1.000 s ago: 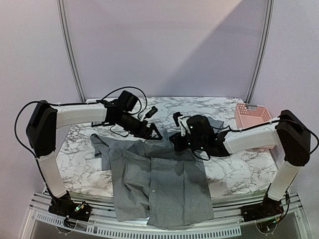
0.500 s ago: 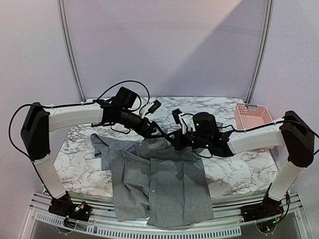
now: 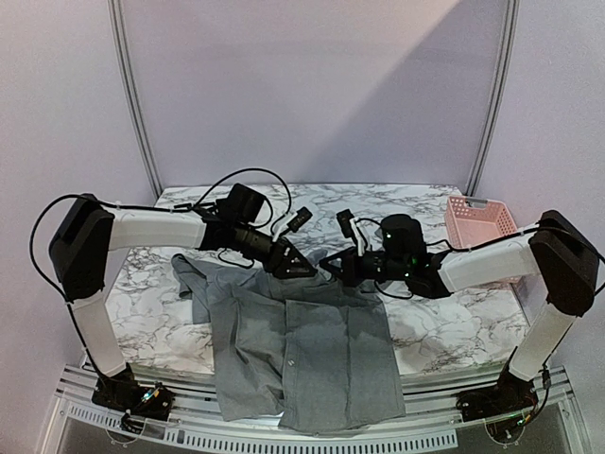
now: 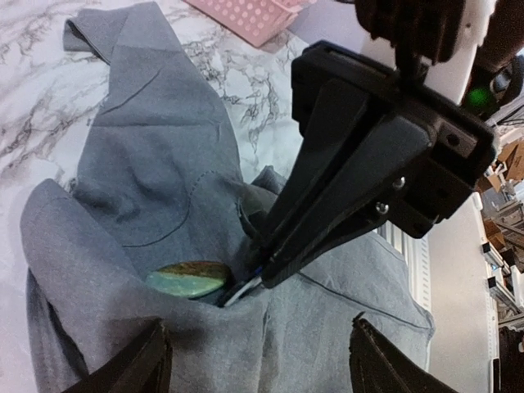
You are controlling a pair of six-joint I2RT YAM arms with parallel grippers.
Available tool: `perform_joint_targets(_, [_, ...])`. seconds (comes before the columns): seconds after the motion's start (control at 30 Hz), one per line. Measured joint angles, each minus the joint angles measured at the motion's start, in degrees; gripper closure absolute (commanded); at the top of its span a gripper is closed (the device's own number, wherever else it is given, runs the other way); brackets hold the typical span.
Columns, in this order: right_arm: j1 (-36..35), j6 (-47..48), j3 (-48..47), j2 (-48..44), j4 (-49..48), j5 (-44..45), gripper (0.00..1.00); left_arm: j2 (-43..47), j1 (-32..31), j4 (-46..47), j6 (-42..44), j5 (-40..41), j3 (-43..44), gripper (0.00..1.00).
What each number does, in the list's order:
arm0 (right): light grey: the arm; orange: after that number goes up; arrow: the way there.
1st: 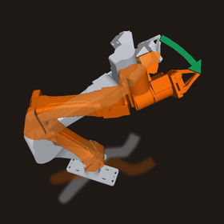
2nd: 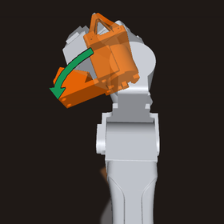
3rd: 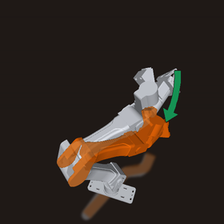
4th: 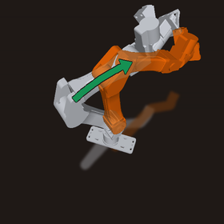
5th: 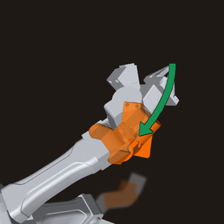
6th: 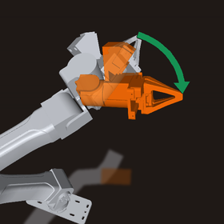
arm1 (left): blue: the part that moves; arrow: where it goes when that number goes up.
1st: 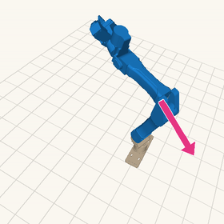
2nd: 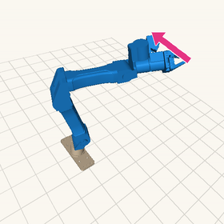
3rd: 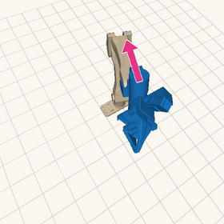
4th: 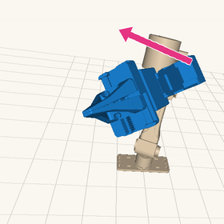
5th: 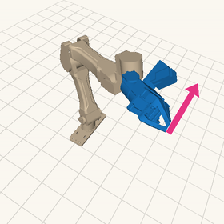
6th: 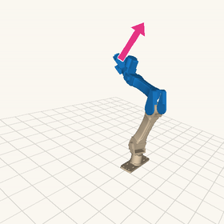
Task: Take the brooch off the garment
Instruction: Pick up the brooch from the crumpled clothing, then pass from the right arm to the left
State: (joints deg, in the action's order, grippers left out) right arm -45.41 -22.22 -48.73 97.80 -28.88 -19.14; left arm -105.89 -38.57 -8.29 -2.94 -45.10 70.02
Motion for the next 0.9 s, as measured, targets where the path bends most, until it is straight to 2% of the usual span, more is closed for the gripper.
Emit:
perform_joint_targets(0.1, [0.22,0.0,0.24,0.0,-0.7,-1.75,1.0,-0.02,0.0,0.74,0.52,0.07,0.0,0.31])
perform_joint_targets(0.23, [0.55,0.0,0.37,0.0,-1.14,-4.15,1.0,-1.22,0.0,0.57,1.66,0.24,1.07,0.48])
perform_joint_targets(0.53, [1.36,-0.04,0.37,0.0,-1.18,-8.28,1.0,-2.86,-0.07,0.31,2.4,0.15,1.46,0.7])
perform_joint_targets(0.9, [1.88,-0.22,-0.61,0.92,-1.14,-11.04,1.0,-3.52,-0.31,-0.15,2.58,-2.54,2.25,0.75])
